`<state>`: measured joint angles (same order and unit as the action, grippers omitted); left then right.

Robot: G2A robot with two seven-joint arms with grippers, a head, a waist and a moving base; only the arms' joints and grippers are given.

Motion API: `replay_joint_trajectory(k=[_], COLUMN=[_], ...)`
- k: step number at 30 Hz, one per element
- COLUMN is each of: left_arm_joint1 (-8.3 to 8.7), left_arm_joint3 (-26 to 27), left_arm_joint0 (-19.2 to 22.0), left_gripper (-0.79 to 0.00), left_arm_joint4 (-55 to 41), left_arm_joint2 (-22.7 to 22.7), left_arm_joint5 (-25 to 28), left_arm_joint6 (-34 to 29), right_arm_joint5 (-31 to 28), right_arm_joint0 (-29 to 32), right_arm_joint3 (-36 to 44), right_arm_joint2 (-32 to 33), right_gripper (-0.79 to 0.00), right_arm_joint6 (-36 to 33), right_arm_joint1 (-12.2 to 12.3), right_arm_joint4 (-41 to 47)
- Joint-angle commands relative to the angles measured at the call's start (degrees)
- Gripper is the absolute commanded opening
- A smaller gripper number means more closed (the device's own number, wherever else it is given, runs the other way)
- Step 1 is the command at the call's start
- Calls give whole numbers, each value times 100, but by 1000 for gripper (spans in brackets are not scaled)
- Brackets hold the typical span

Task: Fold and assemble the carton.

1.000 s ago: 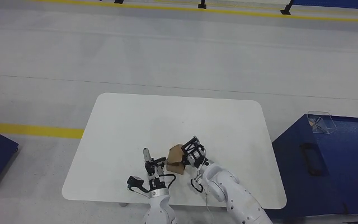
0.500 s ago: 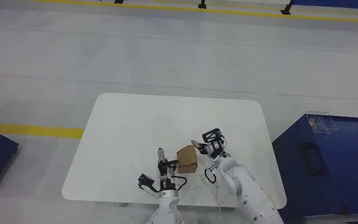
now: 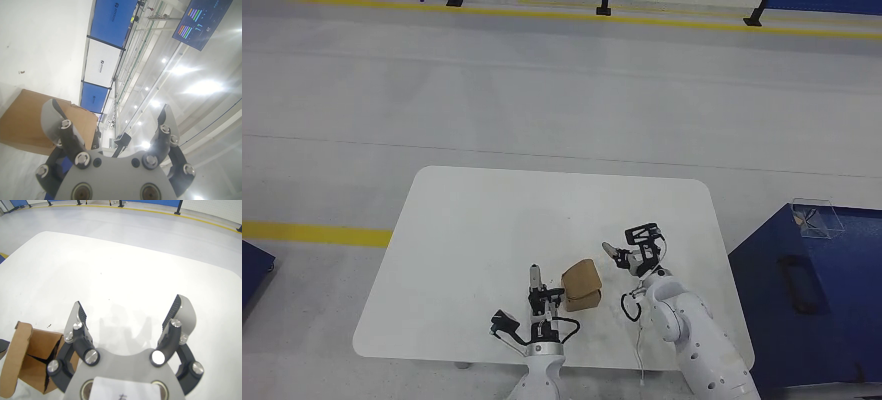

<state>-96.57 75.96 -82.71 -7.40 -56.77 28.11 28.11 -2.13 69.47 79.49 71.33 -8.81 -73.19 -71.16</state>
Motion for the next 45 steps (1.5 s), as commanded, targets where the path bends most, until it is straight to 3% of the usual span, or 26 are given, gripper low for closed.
replay_joint_trajectory(k=[1,4,8,14,15,29,32,38,41,45], left_arm_joint1=[-1,2,106,301,307,307,384,659,777,862], left_arm_joint3=[-4,69,923,2170,2278,2278,2291,2601,2625,2462], left_arm_joint0=[2,-9,-212,-305,-321,-321,-287,-96,2,102], left_gripper=[0,0,0,0,0,0,0,0,0,0], left_arm_joint4=[-2,-104,-167,293,328,328,1224,2927,3375,3644], left_arm_joint2=[2,-33,-344,-835,-883,-883,-877,-980,-1049,-1114], left_arm_joint5=[1,-128,-1008,-4124,-4361,-4361,-4610,-5698,-5680,-5593], left_arm_joint6=[5,-51,-640,-1649,-1569,-1569,-1673,-3692,-4703,-5355], right_arm_joint5=[0,-190,-60,-181,-181,-65,199,207,64,-28], right_arm_joint0=[0,33,139,177,177,231,380,616,801,941], right_arm_joint3=[0,45,207,304,304,350,496,841,1037,1183], right_arm_joint2=[0,54,283,364,364,345,268,315,324,227], right_gripper=[0,0,0,0,0,0,0,0,0,0], right_arm_joint6=[0,-85,-40,-667,-667,-467,-199,-65,6,57], right_arm_joint1=[0,-2,14,0,0,5,-10,15,37,44], right_arm_joint4=[0,307,508,1160,1160,899,671,368,194,-51])
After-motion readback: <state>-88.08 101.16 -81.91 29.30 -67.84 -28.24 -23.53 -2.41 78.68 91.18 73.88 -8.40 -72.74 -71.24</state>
